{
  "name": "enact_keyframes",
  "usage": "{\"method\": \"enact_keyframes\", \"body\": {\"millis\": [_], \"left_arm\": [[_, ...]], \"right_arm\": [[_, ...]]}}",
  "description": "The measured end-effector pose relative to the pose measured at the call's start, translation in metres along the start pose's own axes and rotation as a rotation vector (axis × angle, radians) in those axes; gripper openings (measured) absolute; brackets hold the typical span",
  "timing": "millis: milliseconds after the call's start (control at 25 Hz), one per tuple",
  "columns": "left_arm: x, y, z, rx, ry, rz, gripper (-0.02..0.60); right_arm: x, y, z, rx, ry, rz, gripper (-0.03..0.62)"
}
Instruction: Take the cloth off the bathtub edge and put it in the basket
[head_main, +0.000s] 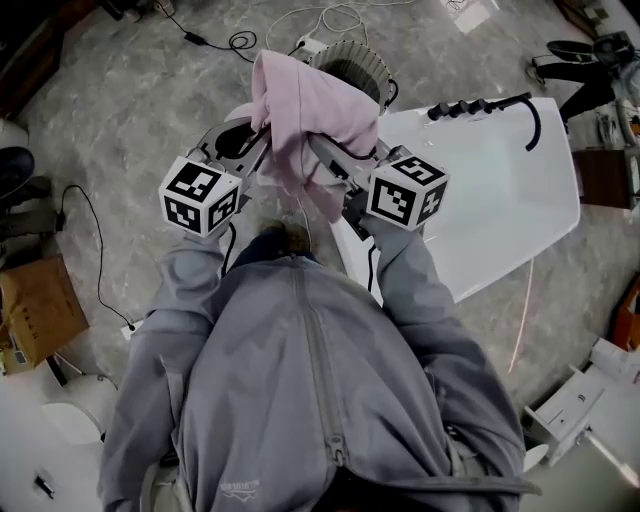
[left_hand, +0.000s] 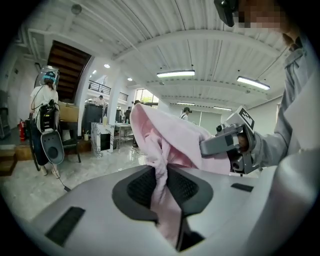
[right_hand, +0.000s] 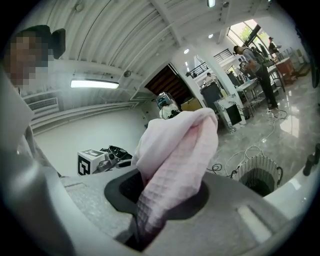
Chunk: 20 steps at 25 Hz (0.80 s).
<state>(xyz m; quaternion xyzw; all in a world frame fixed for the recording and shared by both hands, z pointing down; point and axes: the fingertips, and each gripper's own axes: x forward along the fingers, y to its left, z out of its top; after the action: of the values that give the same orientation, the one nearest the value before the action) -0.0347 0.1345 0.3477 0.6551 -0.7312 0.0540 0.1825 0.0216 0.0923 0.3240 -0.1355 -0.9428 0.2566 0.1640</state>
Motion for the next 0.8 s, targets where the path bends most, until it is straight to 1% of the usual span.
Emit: {"method": "enact_keyframes", "body": {"millis": [200, 400, 560, 800], "left_arm": [[-0.005, 0.01, 0.025, 0.013, -0.037, 0.024, 0.061], [-0.007, 0.03, 0.043, 0.024, -0.078, 0.014, 0.061], [-0.004, 0.063, 0.056, 0.033, -0.108, -0.017, 0.061], [0.012, 0.115, 0.081, 0.051, -0.119, -0.082, 0.061]], "right_arm": [[0.008, 0.006, 0.026, -0.026, -0.018, 0.018, 0.089], [0.023, 0.011, 0.045, -0.031, -0.044, 0.012, 0.089], [0.053, 0.005, 0.063, -0.043, -0.056, -0.005, 0.089], [0.098, -0.01, 0.099, -0.045, -0.085, -0.053, 0.089]]}}
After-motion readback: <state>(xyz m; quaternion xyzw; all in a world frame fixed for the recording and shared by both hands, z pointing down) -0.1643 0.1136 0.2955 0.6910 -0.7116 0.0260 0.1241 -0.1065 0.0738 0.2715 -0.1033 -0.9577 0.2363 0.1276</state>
